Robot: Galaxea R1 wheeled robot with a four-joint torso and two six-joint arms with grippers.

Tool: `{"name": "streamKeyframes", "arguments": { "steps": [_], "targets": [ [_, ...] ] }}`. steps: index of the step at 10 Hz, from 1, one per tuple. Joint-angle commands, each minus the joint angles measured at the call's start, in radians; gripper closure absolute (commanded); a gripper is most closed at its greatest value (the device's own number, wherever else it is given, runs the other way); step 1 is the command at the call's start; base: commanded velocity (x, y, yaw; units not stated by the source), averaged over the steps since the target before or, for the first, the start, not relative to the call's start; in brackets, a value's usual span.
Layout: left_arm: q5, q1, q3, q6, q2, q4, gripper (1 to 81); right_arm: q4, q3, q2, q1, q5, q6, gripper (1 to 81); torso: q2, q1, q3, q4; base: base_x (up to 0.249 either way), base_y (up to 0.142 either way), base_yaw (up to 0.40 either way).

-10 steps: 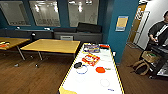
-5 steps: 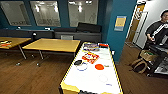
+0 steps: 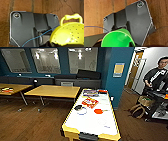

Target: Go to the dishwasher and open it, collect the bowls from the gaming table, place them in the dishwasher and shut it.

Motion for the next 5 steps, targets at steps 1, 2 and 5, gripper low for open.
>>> {"name": "streamKeyframes", "arguments": {
  "steps": [1,2,5],
  "targets": [
    [0.048,-0.036,0.020,0.008,-0.019,0.018,81.1,-0.015,-0.003,-0.020,0.033,-0.019,0.000,81.1,0.000,0.001,0.000,0.000,-0.138,0.000,0.000],
    [0.048,-0.036,0.017,0.008,-0.016,0.018,81.1,-0.017,-0.005,-0.019,0.029,-0.019,0.000,81.1,0.000,0.001,0.000,0.000,-0.138,0.000,0.000],
    [0.049,-0.035,-0.033,0.010,0.011,0.016,81.1,-0.017,-0.008,-0.008,0.027,-0.019,-0.001,81.1,0.000,0.001,0.000,0.000,-0.135,0.000,0.000]
  ]
}}
